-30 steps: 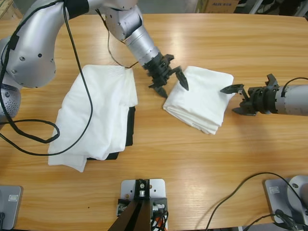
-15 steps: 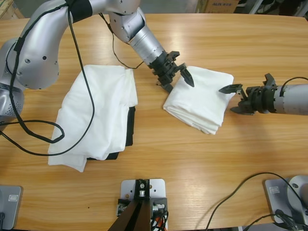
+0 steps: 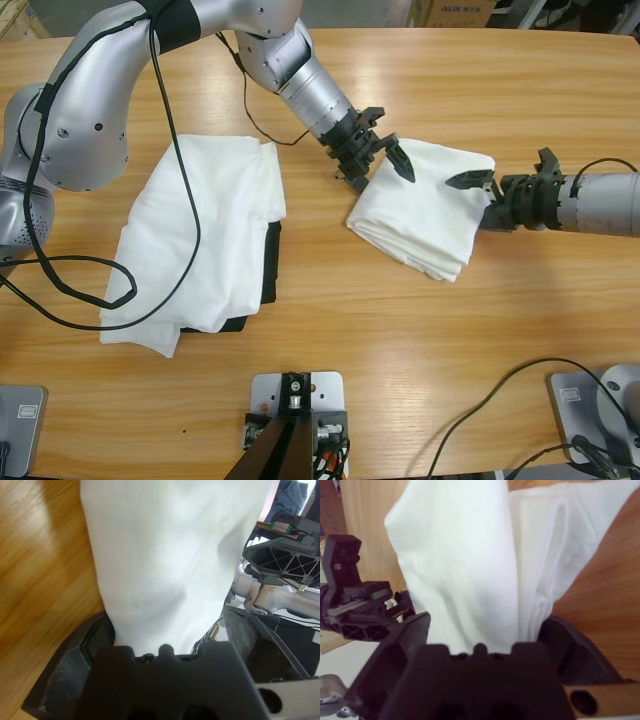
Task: Fold clothes
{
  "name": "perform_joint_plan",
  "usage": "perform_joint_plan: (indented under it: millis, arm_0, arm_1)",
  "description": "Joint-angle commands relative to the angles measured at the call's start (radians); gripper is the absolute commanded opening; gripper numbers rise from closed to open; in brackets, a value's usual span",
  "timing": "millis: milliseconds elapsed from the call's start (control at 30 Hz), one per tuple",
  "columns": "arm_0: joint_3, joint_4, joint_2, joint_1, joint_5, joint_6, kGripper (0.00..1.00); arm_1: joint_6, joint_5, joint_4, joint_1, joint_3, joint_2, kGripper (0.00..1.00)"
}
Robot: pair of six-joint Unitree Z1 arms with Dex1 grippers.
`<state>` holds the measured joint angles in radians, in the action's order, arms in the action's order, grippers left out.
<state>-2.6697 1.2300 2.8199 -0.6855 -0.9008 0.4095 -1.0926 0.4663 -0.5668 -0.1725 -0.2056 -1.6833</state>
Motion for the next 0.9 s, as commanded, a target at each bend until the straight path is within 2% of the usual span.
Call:
perform_joint_plan:
  millis: [33,67,100,133,167,200,233,267,300,433,567,700,900]
  arm_0:
    - [-0.555,-0.003,0.142,-0.019,0.007,0.008,0.874]
    - [-0.555,-0.003,0.140,-0.018,0.011,0.009,0.851]
    - [-0.555,-0.003,0.138,-0.019,0.020,0.010,0.754]
    - [-0.555,-0.003,0.135,-0.018,0.028,0.011,0.585]
    - [-0.555,-0.002,0.132,-0.018,0.032,0.011,0.375]
    - [-0.555,-0.001,0.129,-0.019,0.040,0.018,0.104]
    - [-0.555,-0.001,0.127,-0.019,0.041,0.029,0.000]
    - [-0.555,-0.003,0.125,-0.020,0.043,0.040,0.000]
    - [-0.556,-0.005,0.125,-0.024,0.043,0.043,0.000]
    - [-0.556,-0.039,0.126,-0.043,0.042,0.078,0.000]
    - [-0.556,-0.072,0.115,-0.050,0.046,0.103,0.000]
    - [-0.556,-0.071,0.074,-0.051,0.057,0.107,0.000]
    - [-0.556,0.000,-0.061,-0.048,0.098,0.106,0.000]
  arm_1:
    - [0.010,0.042,-0.088,0.012,0.059,-0.123,0.584]
    - [0.010,0.049,-0.087,0.011,0.062,-0.120,0.572]
    - [0.010,0.054,-0.087,0.012,0.068,-0.118,0.573]
    - [0.010,0.057,-0.087,0.011,0.074,-0.118,0.572]
    - [0.010,0.059,-0.087,0.011,0.076,-0.117,0.570]
    - [0.010,0.060,-0.087,0.011,0.077,-0.119,0.531]
    - [0.013,0.063,-0.090,0.011,0.076,-0.125,0.362]
    - [0.026,0.074,-0.098,0.011,0.075,-0.132,0.145]
    - [0.047,0.081,-0.107,0.011,0.074,-0.139,0.005]
    - [0.207,0.134,-0.187,0.011,0.072,-0.167,0.000]
    - [0.221,0.191,-0.220,0.011,0.066,-0.166,0.000]
    - [0.232,0.224,-0.208,-0.004,0.062,-0.098,0.000]
    - [0.256,0.213,0.077,-0.038,-0.084,0.092,0.000]
